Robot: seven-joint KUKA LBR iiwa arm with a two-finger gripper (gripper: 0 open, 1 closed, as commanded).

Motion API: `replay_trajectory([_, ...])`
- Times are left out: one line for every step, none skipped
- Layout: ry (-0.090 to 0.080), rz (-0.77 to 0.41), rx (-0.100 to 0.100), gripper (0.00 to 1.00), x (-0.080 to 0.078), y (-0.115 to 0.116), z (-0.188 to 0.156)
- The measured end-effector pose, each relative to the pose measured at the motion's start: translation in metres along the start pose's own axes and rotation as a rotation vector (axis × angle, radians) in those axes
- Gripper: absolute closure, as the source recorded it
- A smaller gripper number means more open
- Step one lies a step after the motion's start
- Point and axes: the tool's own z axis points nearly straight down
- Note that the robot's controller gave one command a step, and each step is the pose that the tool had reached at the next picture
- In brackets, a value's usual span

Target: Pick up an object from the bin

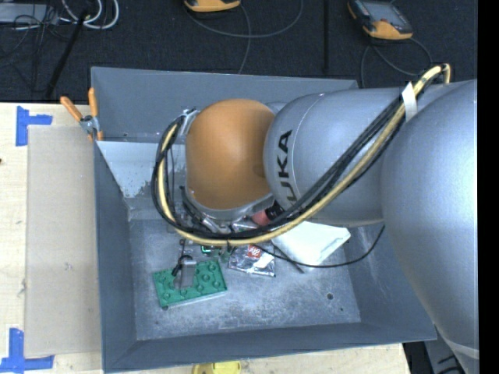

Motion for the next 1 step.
replay_trajectory([-0.003, -0.196, 0.0, 0.0, 0.0215, -0.0623, 0.1021])
